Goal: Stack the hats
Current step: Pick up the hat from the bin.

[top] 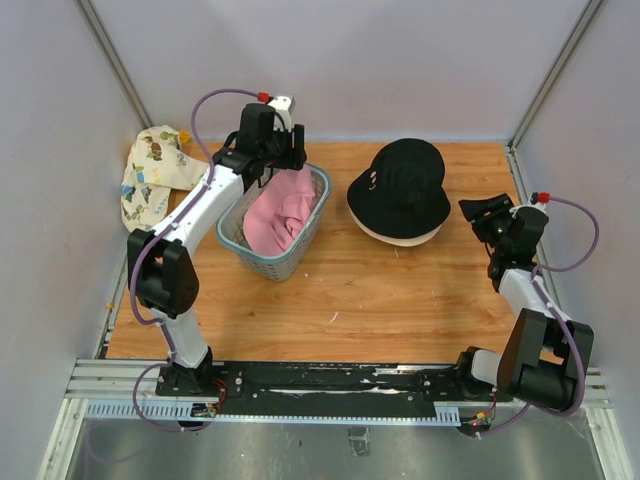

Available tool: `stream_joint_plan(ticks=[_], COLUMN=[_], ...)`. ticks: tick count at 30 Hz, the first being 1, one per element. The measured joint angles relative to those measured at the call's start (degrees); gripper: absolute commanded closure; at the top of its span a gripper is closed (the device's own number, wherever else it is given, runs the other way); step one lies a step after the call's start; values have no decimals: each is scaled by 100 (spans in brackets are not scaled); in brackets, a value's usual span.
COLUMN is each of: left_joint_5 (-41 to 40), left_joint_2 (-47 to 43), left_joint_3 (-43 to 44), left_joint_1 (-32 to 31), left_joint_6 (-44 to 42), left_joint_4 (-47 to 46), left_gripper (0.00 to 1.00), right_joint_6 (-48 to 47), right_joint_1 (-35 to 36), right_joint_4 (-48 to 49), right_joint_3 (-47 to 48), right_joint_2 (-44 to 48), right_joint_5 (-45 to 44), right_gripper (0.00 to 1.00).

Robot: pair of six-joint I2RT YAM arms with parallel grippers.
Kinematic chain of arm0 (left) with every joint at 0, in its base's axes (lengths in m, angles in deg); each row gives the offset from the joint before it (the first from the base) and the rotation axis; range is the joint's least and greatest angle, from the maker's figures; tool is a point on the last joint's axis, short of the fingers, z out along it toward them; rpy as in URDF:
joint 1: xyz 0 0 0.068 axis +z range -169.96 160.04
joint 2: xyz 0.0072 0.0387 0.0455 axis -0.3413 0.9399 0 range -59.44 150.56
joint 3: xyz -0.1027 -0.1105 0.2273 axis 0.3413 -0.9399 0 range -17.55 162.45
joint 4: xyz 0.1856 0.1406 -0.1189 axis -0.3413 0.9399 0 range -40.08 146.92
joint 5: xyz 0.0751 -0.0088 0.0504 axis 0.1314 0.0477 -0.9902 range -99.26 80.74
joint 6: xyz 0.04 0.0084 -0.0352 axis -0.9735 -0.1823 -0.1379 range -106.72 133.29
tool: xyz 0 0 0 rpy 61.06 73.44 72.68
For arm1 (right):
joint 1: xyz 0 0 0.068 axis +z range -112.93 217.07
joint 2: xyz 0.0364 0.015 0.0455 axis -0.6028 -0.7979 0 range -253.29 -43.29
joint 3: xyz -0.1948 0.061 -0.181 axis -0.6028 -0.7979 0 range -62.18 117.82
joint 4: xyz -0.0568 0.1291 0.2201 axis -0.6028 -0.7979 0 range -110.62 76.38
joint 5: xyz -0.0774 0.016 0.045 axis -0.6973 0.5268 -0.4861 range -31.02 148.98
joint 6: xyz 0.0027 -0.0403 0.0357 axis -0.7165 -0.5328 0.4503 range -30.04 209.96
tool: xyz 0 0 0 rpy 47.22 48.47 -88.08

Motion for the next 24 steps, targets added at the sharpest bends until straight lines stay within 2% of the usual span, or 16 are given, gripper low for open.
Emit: stream_joint_plan(ticks=[15, 18, 24], left_joint_5=[940, 1043, 1106], left_joint_2=[0, 0, 2], left_joint_3=[-254, -256, -341], left_joint_1=[114, 114, 118], left_joint_6=[-581, -605, -638], left_joint_4=[98, 151, 164], left_gripper=[40, 44, 46], right_joint_6=[-87, -90, -107], right_joint_1=[2, 2, 2], right_joint_4=[-96, -127, -142], right_joint_3=[-138, -140, -142], right_joint_2=[74, 76, 107], right_joint_5=[44, 46, 46], right_gripper=[48, 48, 48])
